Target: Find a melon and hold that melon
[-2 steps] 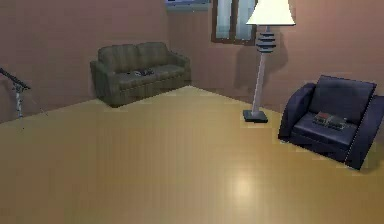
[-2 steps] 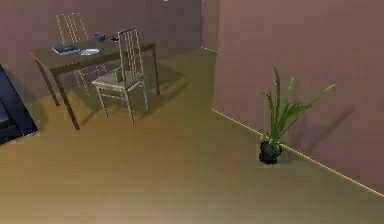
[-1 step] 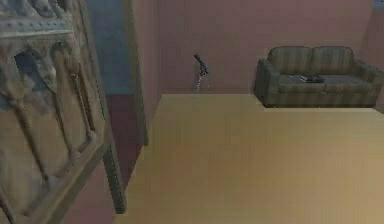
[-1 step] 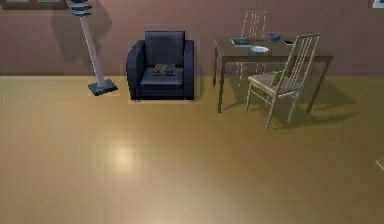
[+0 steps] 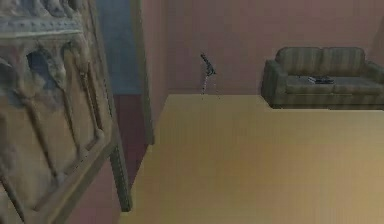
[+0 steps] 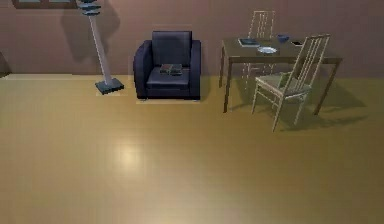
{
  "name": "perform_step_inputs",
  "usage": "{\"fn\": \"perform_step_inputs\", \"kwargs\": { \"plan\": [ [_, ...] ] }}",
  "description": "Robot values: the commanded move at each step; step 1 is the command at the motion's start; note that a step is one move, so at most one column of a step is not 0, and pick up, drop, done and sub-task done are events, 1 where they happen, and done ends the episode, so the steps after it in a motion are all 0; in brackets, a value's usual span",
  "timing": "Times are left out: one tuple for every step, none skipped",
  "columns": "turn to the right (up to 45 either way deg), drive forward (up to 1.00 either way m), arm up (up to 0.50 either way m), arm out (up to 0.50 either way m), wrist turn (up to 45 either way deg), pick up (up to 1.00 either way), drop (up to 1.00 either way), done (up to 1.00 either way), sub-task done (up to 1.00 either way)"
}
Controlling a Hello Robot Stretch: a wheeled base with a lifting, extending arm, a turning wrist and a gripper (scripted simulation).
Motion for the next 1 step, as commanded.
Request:
{"fn": "perform_step_inputs", "kwargs": {
  "plan": [
    [45.0,0.00,0.00,0.00,0.0,0.00,0.00,0.00,0.00]
  ]
}}
